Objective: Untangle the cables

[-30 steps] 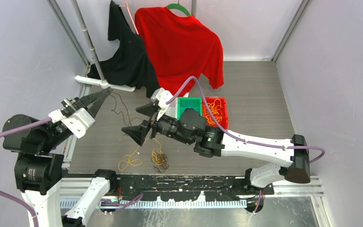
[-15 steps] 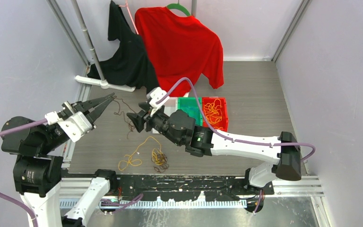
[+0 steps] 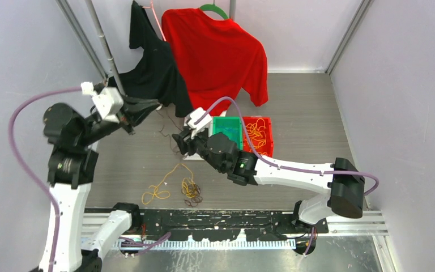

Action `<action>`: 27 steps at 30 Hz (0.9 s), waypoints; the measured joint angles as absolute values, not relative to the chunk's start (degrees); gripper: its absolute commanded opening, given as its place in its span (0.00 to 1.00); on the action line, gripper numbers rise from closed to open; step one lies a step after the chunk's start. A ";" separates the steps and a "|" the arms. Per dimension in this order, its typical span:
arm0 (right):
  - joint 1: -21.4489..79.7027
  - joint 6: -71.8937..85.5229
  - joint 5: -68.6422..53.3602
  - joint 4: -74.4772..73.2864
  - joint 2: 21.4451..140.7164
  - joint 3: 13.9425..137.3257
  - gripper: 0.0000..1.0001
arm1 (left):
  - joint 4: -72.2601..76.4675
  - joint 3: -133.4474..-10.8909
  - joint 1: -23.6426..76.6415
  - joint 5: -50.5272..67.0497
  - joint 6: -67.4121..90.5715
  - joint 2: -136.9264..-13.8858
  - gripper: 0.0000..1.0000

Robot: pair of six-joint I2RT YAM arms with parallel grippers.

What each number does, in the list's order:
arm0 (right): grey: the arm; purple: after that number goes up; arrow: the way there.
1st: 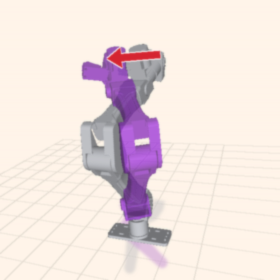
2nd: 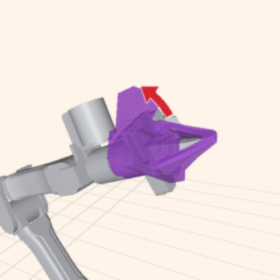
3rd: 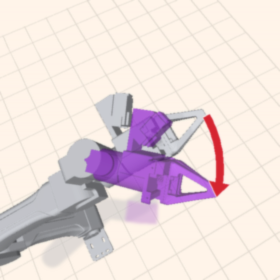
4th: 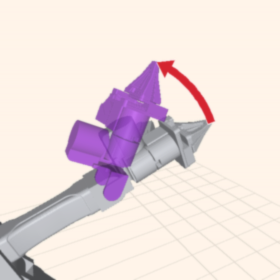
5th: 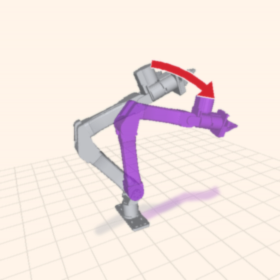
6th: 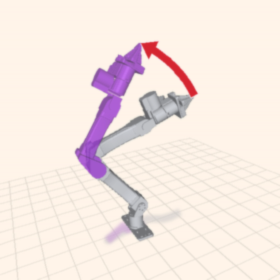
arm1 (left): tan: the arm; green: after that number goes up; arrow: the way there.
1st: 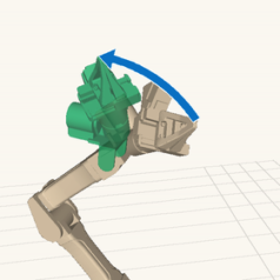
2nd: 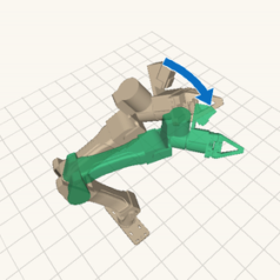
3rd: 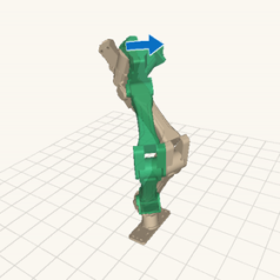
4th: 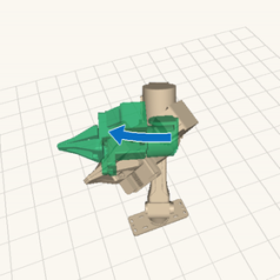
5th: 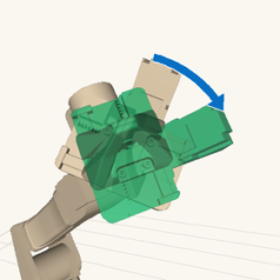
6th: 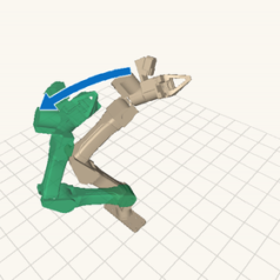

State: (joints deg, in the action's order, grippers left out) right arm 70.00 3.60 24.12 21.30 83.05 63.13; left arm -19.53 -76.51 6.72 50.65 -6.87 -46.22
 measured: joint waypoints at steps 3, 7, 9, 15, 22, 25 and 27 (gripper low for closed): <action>66.94 5.06 24.01 21.41 81.95 59.20 0.53 | -15.11 -73.87 7.40 51.07 -2.72 -50.65 0.00; 62.30 7.53 23.24 21.26 81.47 55.09 0.63 | -13.04 -72.66 11.07 49.80 -1.45 -56.93 0.00; 59.88 8.95 22.00 21.06 81.47 53.98 0.70 | -12.82 -72.38 13.41 48.75 -1.80 -59.88 0.00; 54.74 11.22 18.26 19.66 81.47 53.63 0.86 | -9.78 -71.61 17.61 45.54 -5.58 -66.32 0.00; 53.25 11.73 16.93 16.62 81.47 51.86 0.94 | -8.36 -69.47 18.65 39.31 -13.74 -73.43 0.00; 53.12 12.12 17.89 14.98 81.21 50.65 0.98 | -8.32 -69.47 18.65 38.37 -15.73 -76.23 0.00; 53.12 12.38 18.98 14.37 80.60 49.23 0.99 | -8.32 -69.47 18.65 37.98 -17.15 -78.04 0.00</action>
